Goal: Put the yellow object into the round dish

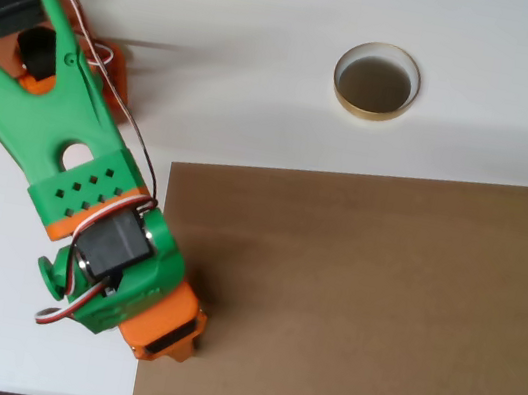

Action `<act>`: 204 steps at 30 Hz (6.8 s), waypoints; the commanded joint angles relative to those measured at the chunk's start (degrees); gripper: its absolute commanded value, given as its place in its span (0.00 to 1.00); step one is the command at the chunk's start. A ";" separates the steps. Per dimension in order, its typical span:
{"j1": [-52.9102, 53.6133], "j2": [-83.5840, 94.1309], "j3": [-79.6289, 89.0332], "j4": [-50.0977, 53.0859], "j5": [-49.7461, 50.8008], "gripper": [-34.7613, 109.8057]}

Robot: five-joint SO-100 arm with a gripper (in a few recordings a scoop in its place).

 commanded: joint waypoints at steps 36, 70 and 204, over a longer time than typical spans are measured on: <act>-23.73 40.69 1.67 13.27 -1.85 0.24; -62.23 22.24 -2.46 19.86 -7.91 0.24; -7.73 45.44 -4.92 15.21 -2.81 0.43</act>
